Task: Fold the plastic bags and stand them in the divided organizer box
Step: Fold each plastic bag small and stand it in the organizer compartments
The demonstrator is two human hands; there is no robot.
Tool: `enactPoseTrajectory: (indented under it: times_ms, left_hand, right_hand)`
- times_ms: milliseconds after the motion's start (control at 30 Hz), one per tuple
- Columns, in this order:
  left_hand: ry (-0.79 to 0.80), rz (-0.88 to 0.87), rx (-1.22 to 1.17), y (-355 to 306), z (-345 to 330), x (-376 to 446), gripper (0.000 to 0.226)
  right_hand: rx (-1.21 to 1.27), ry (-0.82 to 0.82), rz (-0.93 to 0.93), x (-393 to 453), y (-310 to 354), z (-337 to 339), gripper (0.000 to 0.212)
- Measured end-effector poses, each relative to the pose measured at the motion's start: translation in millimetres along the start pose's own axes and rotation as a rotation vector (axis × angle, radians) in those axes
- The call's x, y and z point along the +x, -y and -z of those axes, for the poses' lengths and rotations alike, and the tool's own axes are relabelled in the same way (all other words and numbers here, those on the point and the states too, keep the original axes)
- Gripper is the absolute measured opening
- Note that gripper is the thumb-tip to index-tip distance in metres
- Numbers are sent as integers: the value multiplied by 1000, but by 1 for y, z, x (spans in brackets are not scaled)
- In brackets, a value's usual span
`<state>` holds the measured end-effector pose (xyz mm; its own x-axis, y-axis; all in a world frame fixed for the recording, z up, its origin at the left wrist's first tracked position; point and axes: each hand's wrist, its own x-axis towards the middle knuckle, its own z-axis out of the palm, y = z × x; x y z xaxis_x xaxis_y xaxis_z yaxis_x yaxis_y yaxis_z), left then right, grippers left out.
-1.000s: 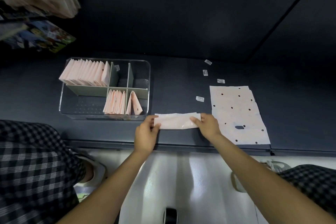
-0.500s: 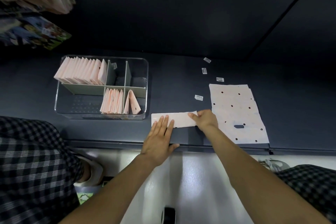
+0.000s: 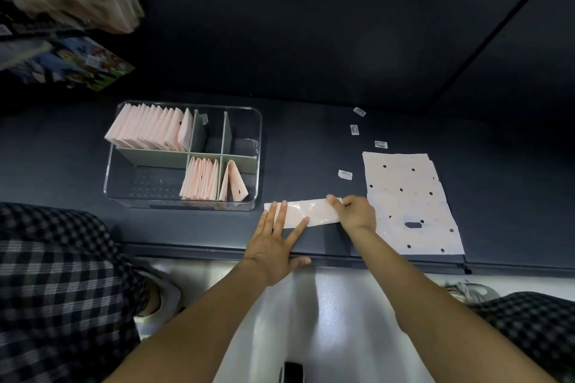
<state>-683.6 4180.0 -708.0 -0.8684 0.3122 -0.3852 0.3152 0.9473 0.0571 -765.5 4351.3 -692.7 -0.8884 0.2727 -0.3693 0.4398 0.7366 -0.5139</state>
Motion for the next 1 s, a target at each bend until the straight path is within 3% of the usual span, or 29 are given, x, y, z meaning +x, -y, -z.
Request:
enactPoseTrajectory:
  times_ms: [100,133,267,333,533,700,800,900,1000]
  left_hand:
    - [-1,2,10,-1,-1,0,77]
    - [0,3,12,-2,-1,0,77]
    - [28,3,4,-2,1,-1,77]
    - [30,5,-17,-2,2,-1,77]
    - [17,-7,-14,-1,2,-3,80]
    - [-7,-6,-70,2,1,-2,81]
    - [-39,18,-110,1,2,0,78]
    - [-38,82,-178,-5,9,5,74]
    - [-80,155,-255,-8,26,11,63]
  right_hand:
    - [252,-349,211,-24,-3,-3,20]
    - [267,-345,327,-33,-3,-6,21]
    - [-238,180,808,-58,-6,-29,47]
    - [-366,281,819,-54,-13,-34,54]
    - [-544,224,715,-30,-42,-10,60]
    - [-523,76,782,-20,-41,4,58]
    - [-686,90,940,-13,-38,16,66]
    - [-726,-30,1060,-3,-26,22,42]
    - [-579,53,1028,-3,-9,32,20]
